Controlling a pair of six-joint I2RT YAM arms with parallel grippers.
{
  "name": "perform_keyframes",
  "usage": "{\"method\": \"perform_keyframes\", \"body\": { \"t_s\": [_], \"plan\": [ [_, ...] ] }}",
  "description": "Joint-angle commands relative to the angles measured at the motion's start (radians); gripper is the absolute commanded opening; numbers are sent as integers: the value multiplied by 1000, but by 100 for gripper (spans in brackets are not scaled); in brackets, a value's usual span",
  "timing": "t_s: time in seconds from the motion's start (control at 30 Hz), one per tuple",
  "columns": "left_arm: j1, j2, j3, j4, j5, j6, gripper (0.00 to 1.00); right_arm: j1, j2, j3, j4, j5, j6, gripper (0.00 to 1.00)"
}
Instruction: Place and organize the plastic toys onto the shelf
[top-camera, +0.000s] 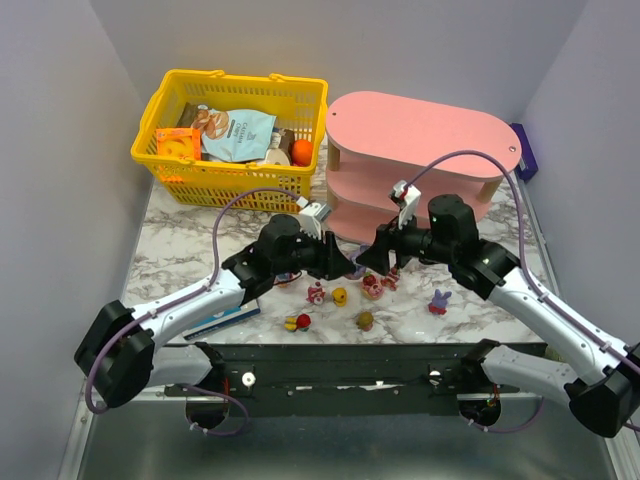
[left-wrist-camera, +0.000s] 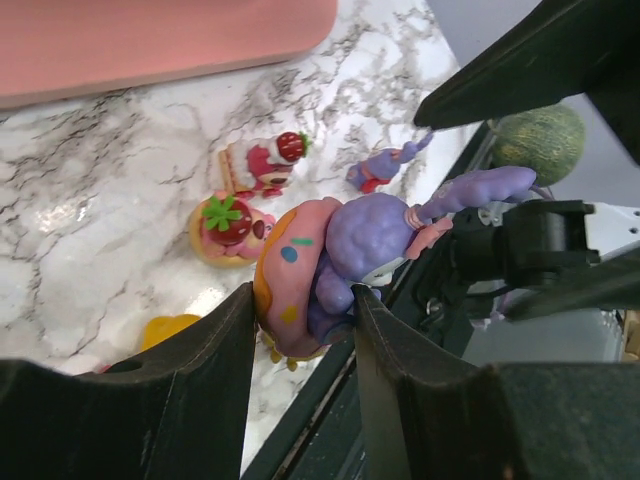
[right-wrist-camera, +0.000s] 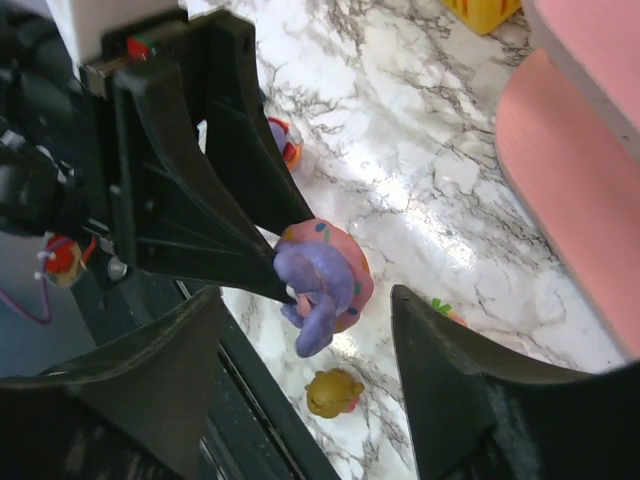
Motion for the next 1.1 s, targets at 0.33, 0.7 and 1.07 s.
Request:
{"method": "perform_keyframes", "body": {
  "t_s": [0.33,0.7,1.07],
  "plan": [
    [6,195,10,261,-260,-90,0,2,-215,-54,39,276,115,85],
    [6,384,68,399,-363,-154,0,2,-377,-68,-31,325,144,86],
    [9,545,111,506,-469,-189,0,2,-404,-91,-60,328,163,86]
  ]
}}
